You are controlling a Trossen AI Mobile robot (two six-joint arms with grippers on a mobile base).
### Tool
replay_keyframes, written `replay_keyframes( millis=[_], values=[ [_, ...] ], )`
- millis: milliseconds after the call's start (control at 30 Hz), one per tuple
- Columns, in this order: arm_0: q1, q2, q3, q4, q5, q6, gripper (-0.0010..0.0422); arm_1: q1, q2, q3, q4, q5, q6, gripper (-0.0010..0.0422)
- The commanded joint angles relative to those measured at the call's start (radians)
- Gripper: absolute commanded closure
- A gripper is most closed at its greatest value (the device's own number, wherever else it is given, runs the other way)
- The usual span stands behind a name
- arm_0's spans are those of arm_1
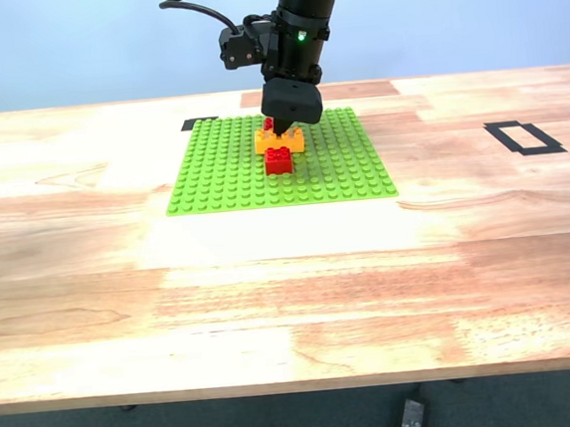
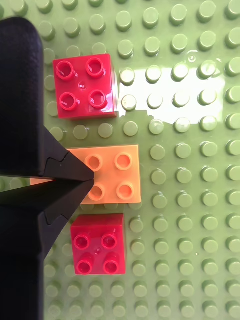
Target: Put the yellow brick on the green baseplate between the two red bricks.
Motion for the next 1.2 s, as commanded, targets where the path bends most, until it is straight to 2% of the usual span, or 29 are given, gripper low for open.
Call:
replay_keyframes(
  millis=[33,933,1200],
  values=[
    [0.0,-0.002,0.001,-0.001,0.003,0.0,0.0413,0.002,-0.001,-0.006,0.004,-0.005,0.003,0.0413],
    [0.0,-0.003,0.001,-0.008,0.003,0.0,0.0412,0.038,-0.005,-0.01,0.019,-0.029,0.018,0.0413],
    [0.0,-0.003,0.001,-0.007,0.003,0.0,0.0412,0.019,-0.087,0.033,0.015,-0.029,0.041,0.0413]
  ],
)
